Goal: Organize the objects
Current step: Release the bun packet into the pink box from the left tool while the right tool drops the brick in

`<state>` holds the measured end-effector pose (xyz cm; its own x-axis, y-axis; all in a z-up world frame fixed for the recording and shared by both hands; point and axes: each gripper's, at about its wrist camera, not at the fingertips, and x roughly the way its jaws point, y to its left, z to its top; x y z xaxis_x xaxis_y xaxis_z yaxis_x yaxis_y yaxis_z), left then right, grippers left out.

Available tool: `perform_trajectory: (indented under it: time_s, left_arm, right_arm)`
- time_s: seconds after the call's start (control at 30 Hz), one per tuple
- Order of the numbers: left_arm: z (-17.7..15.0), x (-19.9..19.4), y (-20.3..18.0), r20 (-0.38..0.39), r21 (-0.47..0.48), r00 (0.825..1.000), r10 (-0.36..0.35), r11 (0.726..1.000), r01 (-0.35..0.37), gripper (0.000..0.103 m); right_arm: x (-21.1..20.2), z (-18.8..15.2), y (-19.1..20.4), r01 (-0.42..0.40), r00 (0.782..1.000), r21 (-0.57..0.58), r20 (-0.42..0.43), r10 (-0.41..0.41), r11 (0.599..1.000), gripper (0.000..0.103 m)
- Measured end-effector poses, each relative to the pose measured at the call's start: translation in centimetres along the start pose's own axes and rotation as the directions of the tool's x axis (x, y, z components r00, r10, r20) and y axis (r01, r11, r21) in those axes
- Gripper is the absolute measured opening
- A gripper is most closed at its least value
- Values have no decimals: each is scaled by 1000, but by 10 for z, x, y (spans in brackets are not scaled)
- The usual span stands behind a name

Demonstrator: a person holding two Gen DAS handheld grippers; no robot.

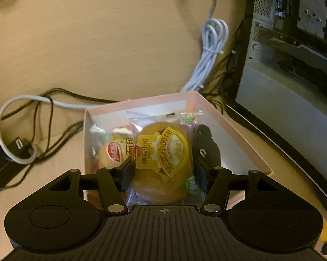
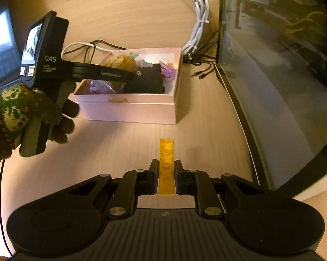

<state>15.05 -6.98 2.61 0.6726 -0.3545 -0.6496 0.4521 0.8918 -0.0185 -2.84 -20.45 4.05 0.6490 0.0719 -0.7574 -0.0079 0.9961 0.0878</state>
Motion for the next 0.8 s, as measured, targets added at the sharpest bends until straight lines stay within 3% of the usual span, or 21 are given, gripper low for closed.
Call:
perform_trajectory:
  time_s: [0.13,0.27,0.33,0.4,0.57,0.63,0.67,0.7,0.8]
  left_arm:
    - [1,-5,6,-6,-80,999,-31,996,31,62]
    - [9,-38,43,119,-314,990,-74,943,108,62]
    - [13,-55,58,155,-363,985,-74,923,126,61]
    - [15,-70,69,165,-368,985,-43,924,102,61]
    - [-3,-85,85,69,-391,998,17,920,11,61]
    - [-13,-86,90,33,-398,999,35,917,-19,61]
    - [-18,-86,92,15,-410,999,51,911,-41,61]
    - [-23,-85,94,-4,-425,998,57,903,-54,61]
    - [-30,-81,98,-33,-437,998,51,897,-61,61]
  right_arm:
    - [3,6,4,-5,1000,-19,4,5,1000,14]
    - [6,18,3,-2,1000,-25,29,3,1000,14]
    - [10,32,-1,-3,999,-17,46,4,1000,14]
    - [12,50,-5,-14,997,0,73,14,1000,14]
    - [33,106,-8,-78,987,66,146,67,995,14]
    - [54,120,-5,-88,985,49,156,80,995,25]
    - [67,123,-2,-41,989,38,141,35,998,36]
    - [76,123,0,7,993,33,119,-11,999,36]
    - [79,107,-7,-22,996,44,84,18,999,38]
